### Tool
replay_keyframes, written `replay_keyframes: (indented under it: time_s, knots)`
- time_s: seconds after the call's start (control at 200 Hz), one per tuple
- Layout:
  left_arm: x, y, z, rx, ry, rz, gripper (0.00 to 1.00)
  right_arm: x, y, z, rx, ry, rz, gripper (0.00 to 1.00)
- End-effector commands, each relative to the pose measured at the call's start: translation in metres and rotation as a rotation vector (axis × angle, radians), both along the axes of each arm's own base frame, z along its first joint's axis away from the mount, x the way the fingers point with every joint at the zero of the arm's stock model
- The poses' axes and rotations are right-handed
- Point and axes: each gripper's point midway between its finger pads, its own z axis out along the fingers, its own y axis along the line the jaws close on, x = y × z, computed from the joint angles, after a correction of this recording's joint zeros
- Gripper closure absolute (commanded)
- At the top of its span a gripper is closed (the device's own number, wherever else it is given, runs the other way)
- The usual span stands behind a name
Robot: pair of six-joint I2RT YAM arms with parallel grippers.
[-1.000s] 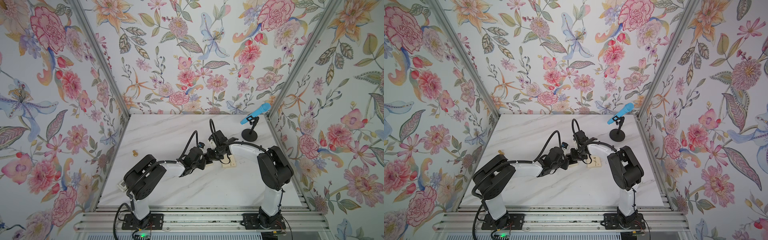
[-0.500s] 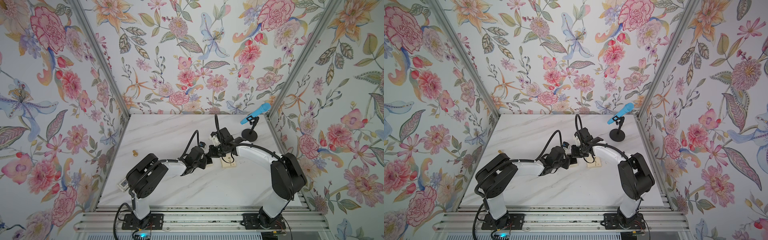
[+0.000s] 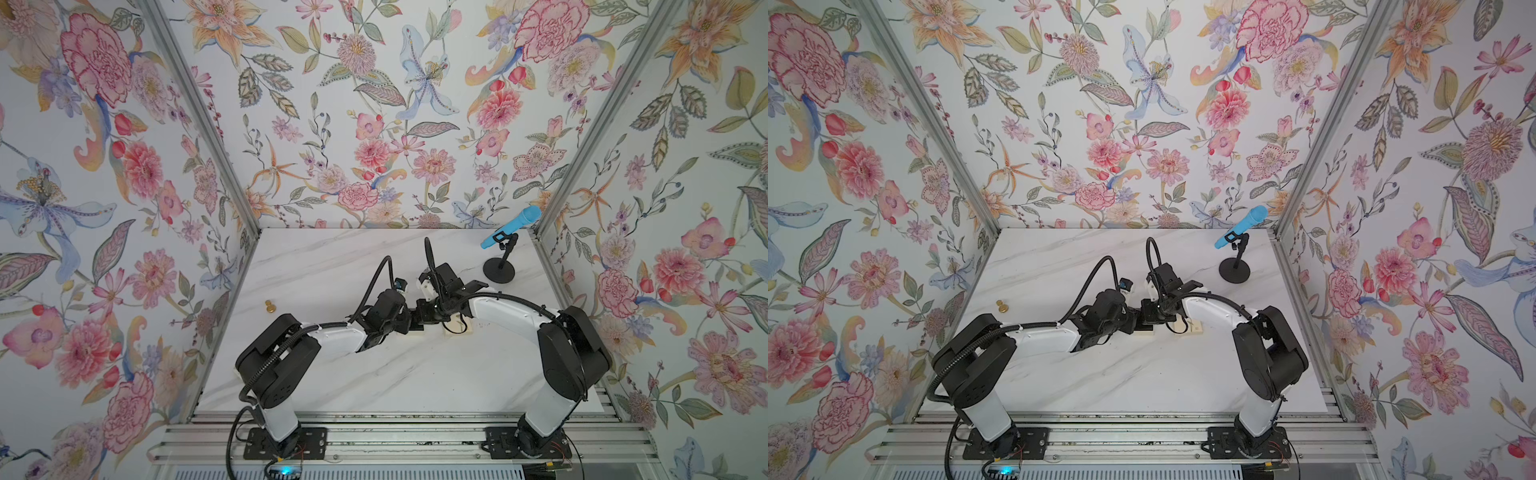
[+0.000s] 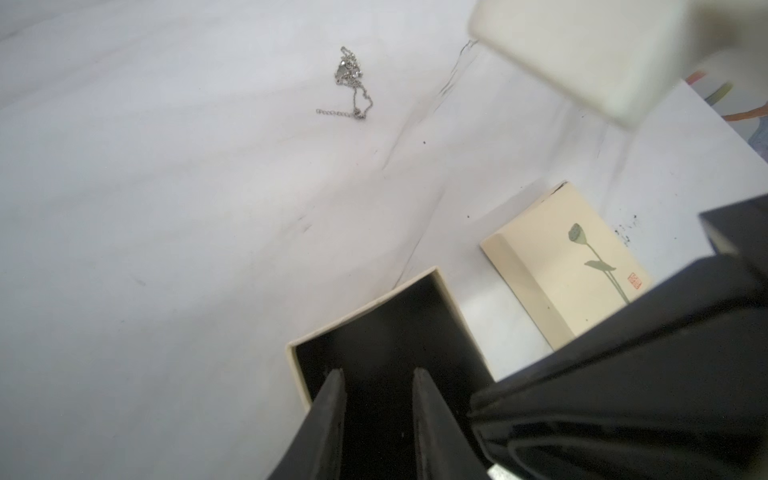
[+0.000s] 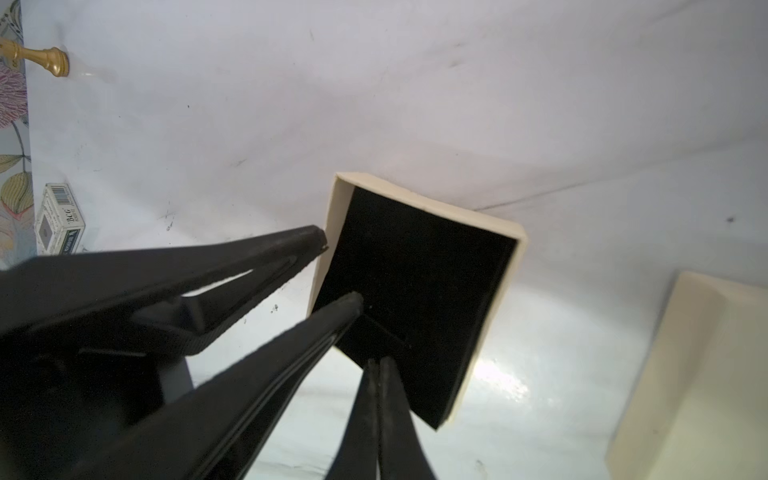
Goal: Take the necklace out of the lift-off lid jewelry box
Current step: Place the inner lining in the jewelry box.
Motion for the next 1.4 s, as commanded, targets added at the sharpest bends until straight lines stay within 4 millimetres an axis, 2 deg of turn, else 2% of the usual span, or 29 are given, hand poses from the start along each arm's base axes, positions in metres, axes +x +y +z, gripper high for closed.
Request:
replay_keyframes:
  time_s: [0.0, 0.225, 0.28, 0.29, 0.305, 0.475, 0.62, 0.781, 1.036, 1.216, 1.391]
  knots:
    - [0.000, 0.023, 0.007, 0.038, -0.019, 0.048, 0.69, -0.005, 0.001, -0.017, -0.028, 0.033, -0.006, 1.00]
    - [-0.004, 0.049, 0.019, 0.046, -0.046, 0.088, 0.69, 0.001, 0.004, -0.044, -0.078, 0.070, -0.009, 1.00]
    - [-0.006, 0.054, 0.012, 0.059, -0.036, 0.093, 0.68, 0.003, 0.004, -0.051, -0.092, 0.077, -0.010, 1.00]
    - [-0.006, 0.054, 0.022, 0.041, -0.051, 0.095, 0.68, 0.003, 0.004, -0.052, -0.094, 0.077, -0.010, 1.00]
    - [-0.007, 0.055, 0.024, 0.038, -0.054, 0.097, 0.68, 0.003, 0.004, -0.054, -0.098, 0.081, -0.010, 1.00]
    - [-0.011, 0.060, 0.017, 0.044, -0.044, 0.098, 0.68, 0.008, 0.004, -0.065, -0.121, 0.089, -0.014, 1.00]
    - [-0.010, 0.058, 0.014, 0.043, -0.037, 0.093, 0.68, 0.011, 0.006, -0.051, -0.108, 0.049, -0.002, 1.00]
    - [-0.010, 0.054, 0.015, 0.023, -0.038, 0.083, 0.66, 0.015, 0.008, -0.021, -0.084, -0.024, 0.035, 0.99]
    - [-0.011, 0.054, 0.012, 0.017, -0.033, 0.082, 0.66, 0.014, 0.005, 0.012, -0.064, -0.085, 0.049, 0.83]
    - [-0.013, 0.061, 0.016, 0.020, -0.042, 0.092, 0.64, 0.015, -0.018, 0.019, -0.128, -0.108, 0.001, 0.69]
    - [-0.017, 0.079, 0.017, 0.025, -0.046, 0.121, 0.62, 0.014, -0.055, 0.017, -0.202, -0.115, -0.079, 0.38]
